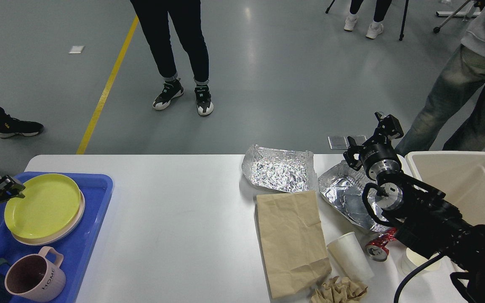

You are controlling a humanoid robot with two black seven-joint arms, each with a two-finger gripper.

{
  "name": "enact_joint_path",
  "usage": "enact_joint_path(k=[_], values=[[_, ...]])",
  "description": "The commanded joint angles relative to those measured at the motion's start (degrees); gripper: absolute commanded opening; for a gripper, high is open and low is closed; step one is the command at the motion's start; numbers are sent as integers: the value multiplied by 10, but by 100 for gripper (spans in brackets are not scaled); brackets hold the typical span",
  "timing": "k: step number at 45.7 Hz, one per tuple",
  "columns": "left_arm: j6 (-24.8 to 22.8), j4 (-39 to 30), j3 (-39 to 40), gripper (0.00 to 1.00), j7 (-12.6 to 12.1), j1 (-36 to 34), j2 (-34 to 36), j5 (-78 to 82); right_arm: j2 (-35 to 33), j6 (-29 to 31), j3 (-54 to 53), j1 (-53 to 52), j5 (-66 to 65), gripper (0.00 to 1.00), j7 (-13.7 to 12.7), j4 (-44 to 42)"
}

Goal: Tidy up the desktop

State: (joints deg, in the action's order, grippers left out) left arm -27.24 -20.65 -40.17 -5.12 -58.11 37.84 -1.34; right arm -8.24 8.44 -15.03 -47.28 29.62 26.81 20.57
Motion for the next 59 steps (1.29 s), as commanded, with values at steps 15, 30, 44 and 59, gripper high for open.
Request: enact_joint_path(k=[15, 30, 44, 59], values=[[74, 12, 106, 96, 14, -4, 24, -9, 1, 0, 0, 0, 0, 100, 0, 0], [74, 25, 363, 96, 181, 8, 25, -16, 0, 0, 0, 0, 0, 100, 0, 0], [69, 25, 748, 96, 336, 126, -42, -16, 0, 0, 0, 0, 0, 100, 0, 0], [70, 14, 955, 96, 69, 129, -118, -38, 1, 0, 0, 0, 0, 100, 0, 0]])
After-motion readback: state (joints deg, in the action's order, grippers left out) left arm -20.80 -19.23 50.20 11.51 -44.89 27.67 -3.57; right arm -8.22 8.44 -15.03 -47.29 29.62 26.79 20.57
